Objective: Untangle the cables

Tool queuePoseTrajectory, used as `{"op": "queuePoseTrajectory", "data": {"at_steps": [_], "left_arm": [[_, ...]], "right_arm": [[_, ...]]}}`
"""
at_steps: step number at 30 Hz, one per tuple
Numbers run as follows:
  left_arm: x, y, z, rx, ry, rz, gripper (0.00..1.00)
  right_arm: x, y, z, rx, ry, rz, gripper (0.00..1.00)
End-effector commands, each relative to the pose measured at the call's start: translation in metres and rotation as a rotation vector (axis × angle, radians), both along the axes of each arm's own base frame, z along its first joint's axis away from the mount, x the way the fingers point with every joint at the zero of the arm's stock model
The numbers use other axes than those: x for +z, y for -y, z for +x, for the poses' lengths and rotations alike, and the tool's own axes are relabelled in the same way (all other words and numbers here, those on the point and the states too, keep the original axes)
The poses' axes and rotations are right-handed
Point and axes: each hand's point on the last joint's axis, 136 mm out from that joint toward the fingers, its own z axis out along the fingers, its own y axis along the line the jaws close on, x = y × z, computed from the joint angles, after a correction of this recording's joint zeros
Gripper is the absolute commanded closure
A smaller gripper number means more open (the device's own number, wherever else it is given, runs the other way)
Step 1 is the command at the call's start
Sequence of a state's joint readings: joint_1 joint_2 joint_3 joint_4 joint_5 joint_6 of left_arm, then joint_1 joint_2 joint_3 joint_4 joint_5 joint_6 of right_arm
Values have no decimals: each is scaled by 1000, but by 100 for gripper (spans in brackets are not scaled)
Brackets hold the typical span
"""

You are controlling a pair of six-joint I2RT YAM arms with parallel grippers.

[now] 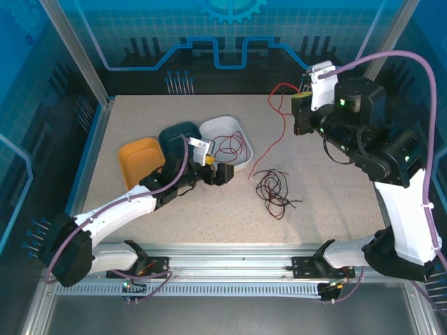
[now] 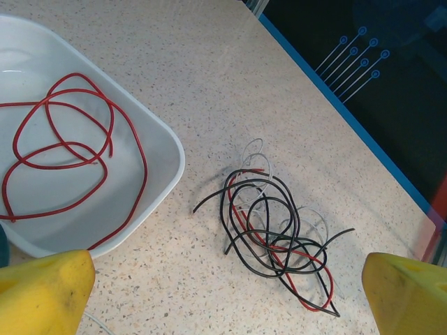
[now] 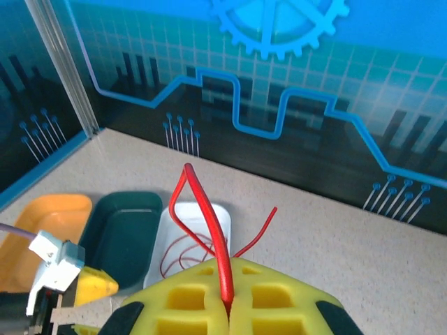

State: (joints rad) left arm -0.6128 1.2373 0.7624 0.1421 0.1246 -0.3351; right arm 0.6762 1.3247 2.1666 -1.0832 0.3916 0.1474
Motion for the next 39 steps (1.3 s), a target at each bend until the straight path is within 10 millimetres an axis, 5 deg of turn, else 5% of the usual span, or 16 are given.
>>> {"op": "queuePoseTrajectory", "data": {"at_steps": [1, 18, 30, 39], "left_arm": [[11, -3, 1, 28, 31, -23, 1], [24, -95, -17, 398, 117, 17, 1], [20, -119, -35, 458, 100, 38, 1], [18, -122, -34, 467, 103, 44, 1]], "right_arm": [[8, -18, 5, 60, 29, -3, 100], [-36, -88, 84, 105, -11, -113, 100], [-82, -118, 157, 40, -39, -239, 100], [-128, -111, 195, -51, -102, -350, 100]]}}
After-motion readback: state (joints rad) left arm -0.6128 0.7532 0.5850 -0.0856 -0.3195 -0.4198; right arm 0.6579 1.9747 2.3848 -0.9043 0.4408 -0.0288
